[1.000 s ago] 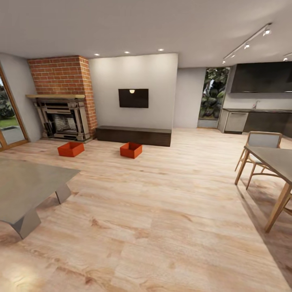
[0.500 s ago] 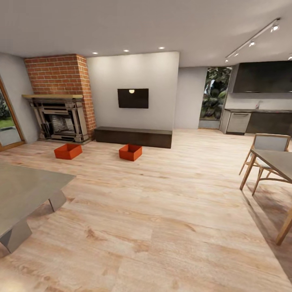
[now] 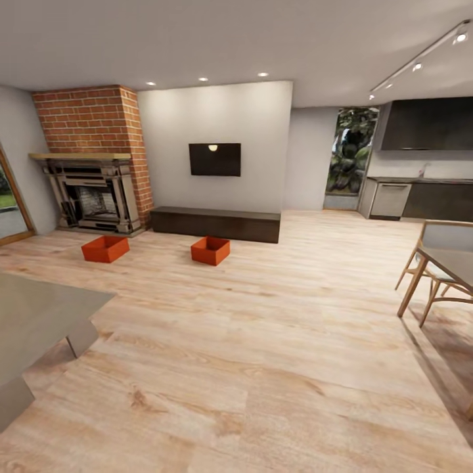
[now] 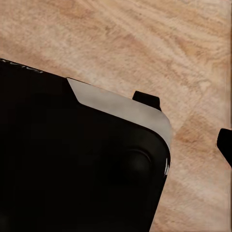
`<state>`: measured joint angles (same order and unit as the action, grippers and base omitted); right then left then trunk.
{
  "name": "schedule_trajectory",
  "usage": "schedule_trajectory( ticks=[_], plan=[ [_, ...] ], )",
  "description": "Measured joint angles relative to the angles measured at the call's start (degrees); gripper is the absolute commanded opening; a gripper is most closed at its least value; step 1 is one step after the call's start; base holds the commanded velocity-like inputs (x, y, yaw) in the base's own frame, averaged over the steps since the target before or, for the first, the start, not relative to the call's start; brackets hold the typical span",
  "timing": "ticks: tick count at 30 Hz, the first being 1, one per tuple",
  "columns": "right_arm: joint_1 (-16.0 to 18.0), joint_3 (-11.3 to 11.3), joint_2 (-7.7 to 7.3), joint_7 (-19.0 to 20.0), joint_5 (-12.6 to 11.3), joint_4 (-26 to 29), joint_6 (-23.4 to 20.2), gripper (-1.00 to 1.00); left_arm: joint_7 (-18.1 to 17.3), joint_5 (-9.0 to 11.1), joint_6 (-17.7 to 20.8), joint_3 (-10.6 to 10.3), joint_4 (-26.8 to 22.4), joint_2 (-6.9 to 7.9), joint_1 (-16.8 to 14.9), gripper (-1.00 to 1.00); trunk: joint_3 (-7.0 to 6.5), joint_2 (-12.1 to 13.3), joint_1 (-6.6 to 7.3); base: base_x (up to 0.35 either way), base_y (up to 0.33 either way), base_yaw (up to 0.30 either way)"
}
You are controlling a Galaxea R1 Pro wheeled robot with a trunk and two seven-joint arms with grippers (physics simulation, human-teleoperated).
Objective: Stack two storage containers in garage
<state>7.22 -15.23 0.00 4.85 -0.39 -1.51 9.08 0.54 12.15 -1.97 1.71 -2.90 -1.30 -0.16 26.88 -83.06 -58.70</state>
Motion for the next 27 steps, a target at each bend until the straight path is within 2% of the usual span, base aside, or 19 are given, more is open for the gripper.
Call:
schedule_trajectory(
  ticks=[27],
  plan=[
    [0.00, 0.01, 0.00, 0.00, 0.00, 0.00, 0.00, 1.00, 0.01, -0.06, -0.02, 0.00, 0.00, 0.00, 0.00, 1.00, 0.00, 0.00, 0.00, 0.336, 0.000, 0.000]
  ],
)
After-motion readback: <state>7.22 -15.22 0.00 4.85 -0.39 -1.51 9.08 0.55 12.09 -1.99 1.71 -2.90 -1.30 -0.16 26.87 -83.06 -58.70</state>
